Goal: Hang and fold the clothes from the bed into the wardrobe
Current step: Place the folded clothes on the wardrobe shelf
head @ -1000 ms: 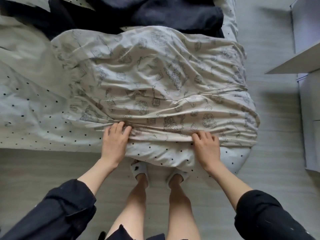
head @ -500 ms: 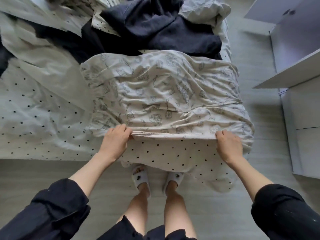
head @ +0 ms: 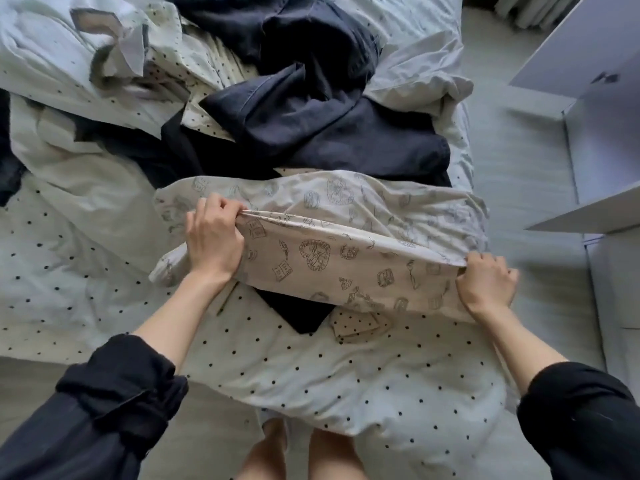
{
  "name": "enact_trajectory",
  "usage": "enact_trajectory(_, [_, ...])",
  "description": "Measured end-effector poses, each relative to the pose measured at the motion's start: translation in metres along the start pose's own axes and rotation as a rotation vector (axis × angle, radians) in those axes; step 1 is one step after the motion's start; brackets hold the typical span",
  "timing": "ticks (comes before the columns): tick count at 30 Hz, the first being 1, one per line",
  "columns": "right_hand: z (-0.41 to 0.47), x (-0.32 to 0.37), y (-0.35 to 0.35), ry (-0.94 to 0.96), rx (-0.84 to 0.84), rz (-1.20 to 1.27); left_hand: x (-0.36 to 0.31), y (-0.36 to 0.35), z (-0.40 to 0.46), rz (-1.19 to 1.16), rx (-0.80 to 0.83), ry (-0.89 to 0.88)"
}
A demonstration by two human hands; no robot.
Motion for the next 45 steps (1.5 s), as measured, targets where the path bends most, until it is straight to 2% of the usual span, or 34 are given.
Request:
enact_trajectory(5, [0.079, 0.018, 0.002, 0.049, -0.071, 0.122, 0.011, -0.029, 0.037, 0.086, 0.006, 0.134])
enact_trajectory(7, [0.113, 0.029, 0.000, 0.070, -0.099, 0.181, 0.018, -0.040, 0.047, 0.107, 0.003, 0.239])
enact_trajectory(9, [0.138, 0.042, -0.004, 0.077, -0.094, 0.217, 0.014, -0.048, 0.049, 0.131, -0.006, 0.335])
enact_trajectory(11, [0.156, 0.051, -0.015, 0.070, -0.061, 0.254, -0.005, -0.056, 0.045, 0.133, -0.025, 0.346])
enact_trajectory(15, [0.158, 0.054, -0.043, 0.056, 0.019, 0.316, -0.074, -0.070, 0.028, -0.013, -0.079, 0.182])
enact_trajectory(17, [0.149, 0.051, -0.054, 0.073, 0.053, 0.312, -0.119, -0.078, 0.014, -0.113, -0.051, 0.011])
enact_trajectory(20, [0.132, 0.030, -0.066, 0.056, 0.081, 0.318, -0.189, -0.111, -0.016, -0.104, 0.153, -0.331])
enact_trajectory(22, [0.114, 0.015, -0.075, 0.049, 0.108, 0.316, -0.213, -0.140, -0.030, 0.004, 0.345, -0.439])
enact_trajectory(25, [0.085, 0.003, -0.082, 0.030, 0.136, 0.347, -0.217, -0.166, -0.030, 0.158, 0.545, -0.430])
enact_trajectory(28, [0.061, -0.007, -0.099, 0.074, 0.258, 0.292, -0.222, -0.182, -0.025, 0.241, 0.615, -0.457])
enact_trajectory(33, [0.063, -0.027, -0.111, 0.085, 0.244, 0.163, -0.220, -0.187, -0.018, 0.361, 0.642, -0.439])
enact_trajectory(37, [0.080, -0.067, -0.109, 0.005, 0.223, 0.115, -0.223, -0.188, -0.019, 0.398, 0.671, -0.437])
enact_trajectory(41, [0.128, -0.109, -0.092, -0.093, 0.106, 0.064, -0.224, -0.190, -0.019, 0.382, 0.674, -0.421])
enact_trajectory(45, [0.182, -0.115, -0.087, -0.134, 0.045, -0.004, -0.223, -0.192, -0.019, 0.379, 0.647, -0.419])
Point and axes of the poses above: each hand's wrist, its own z-axis towards the middle knuckle, its own y-axis out of the back of the hand, x = y × z, the point moved 8 cm from there along z, towards the middle knuckle, and after that the axes turned 11 degrees about -x, right-handed, at the moved point
